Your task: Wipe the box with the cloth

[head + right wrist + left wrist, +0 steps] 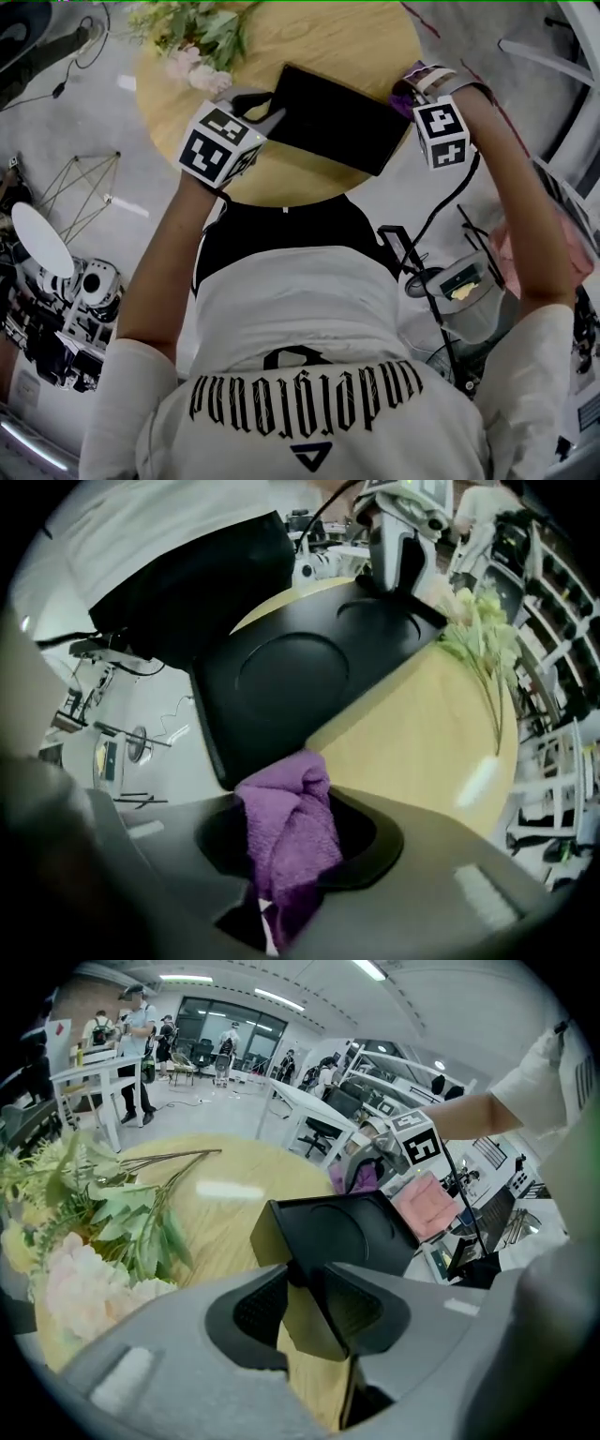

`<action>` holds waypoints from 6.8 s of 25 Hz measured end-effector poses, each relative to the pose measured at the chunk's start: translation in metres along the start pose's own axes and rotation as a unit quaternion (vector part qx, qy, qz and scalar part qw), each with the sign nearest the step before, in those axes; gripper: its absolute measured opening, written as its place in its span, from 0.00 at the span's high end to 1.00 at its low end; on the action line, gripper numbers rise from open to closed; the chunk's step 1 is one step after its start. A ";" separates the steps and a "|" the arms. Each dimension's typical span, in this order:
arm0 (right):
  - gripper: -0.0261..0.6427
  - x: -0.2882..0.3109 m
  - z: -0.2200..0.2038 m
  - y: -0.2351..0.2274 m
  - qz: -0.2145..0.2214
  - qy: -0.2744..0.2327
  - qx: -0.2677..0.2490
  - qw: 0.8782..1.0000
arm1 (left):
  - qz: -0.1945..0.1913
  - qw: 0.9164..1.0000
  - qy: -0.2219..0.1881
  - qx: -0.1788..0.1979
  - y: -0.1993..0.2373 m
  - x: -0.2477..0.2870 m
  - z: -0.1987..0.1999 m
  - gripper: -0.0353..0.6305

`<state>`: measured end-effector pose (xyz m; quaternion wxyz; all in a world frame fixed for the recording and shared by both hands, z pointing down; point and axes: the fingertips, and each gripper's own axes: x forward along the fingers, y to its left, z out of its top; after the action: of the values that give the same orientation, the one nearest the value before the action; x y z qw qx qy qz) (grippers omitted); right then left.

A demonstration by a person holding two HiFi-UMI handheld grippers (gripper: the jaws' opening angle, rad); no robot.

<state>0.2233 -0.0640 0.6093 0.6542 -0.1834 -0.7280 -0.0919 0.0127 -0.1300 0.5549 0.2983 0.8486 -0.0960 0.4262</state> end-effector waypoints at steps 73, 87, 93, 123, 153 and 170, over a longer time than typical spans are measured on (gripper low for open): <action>0.77 0.007 0.019 0.033 -0.204 -0.060 0.429 0.878 | 0.041 0.999 0.000 0.010 0.005 0.003 -0.007 0.76; 0.77 0.000 0.106 0.094 -0.201 -0.150 0.568 0.784 | 0.050 0.999 0.004 0.021 -0.003 0.007 -0.002 0.77; 0.77 -0.013 0.122 0.097 -0.204 -0.151 0.566 0.785 | 0.058 0.998 0.005 0.026 0.001 -0.008 -0.006 0.77; 0.77 -0.312 0.283 0.094 -0.494 -0.286 0.640 0.514 | -0.024 0.937 -0.287 0.196 -0.128 -0.332 0.011 0.94; 0.77 -0.362 0.403 0.289 -0.525 -0.360 0.582 0.507 | -0.032 0.906 -0.360 0.223 -0.345 -0.392 -0.097 0.94; 0.77 -0.333 0.479 0.428 -0.506 -0.394 0.543 0.541 | 0.024 0.909 -0.366 0.196 -0.475 -0.394 -0.213 0.94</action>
<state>-0.0255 0.4584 0.1746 0.1200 0.5884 -0.7949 0.0868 -0.1743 0.3413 0.1433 0.0595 0.9839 -0.1337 0.1030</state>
